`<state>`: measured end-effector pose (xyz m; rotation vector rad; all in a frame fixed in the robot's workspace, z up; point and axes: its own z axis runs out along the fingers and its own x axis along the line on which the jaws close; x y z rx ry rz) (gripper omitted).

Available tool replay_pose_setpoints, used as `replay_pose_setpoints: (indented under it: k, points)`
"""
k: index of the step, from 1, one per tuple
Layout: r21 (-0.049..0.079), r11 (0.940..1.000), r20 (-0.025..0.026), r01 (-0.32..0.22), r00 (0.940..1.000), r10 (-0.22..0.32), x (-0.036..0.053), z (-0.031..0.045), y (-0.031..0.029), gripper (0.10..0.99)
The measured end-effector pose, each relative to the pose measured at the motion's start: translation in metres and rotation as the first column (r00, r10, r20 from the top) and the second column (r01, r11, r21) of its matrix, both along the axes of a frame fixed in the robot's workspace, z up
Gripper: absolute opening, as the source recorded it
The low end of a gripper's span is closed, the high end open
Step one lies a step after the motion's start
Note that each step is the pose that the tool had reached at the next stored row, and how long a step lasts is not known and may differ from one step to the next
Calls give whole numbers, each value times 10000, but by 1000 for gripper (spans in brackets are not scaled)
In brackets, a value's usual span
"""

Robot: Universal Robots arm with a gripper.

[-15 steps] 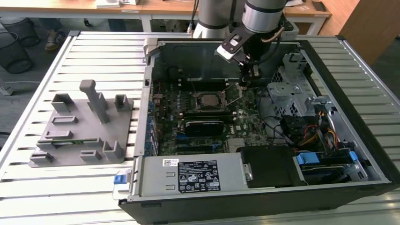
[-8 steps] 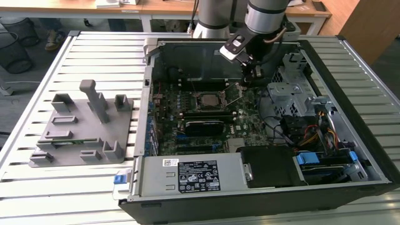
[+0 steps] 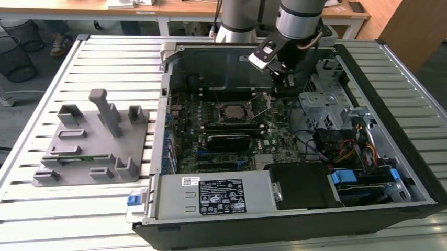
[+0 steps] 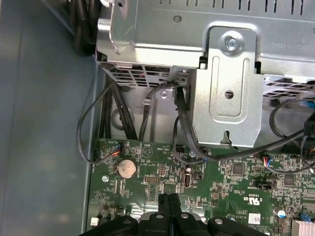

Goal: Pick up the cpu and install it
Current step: 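Close the cpu cover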

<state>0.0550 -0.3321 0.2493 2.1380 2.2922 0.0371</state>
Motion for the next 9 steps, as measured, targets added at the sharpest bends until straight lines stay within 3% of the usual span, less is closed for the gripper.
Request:
replay_pose_setpoints:
  k: [9]
  points:
    - [0,10000,-20,-8,10000,8,9,-86,0,106]
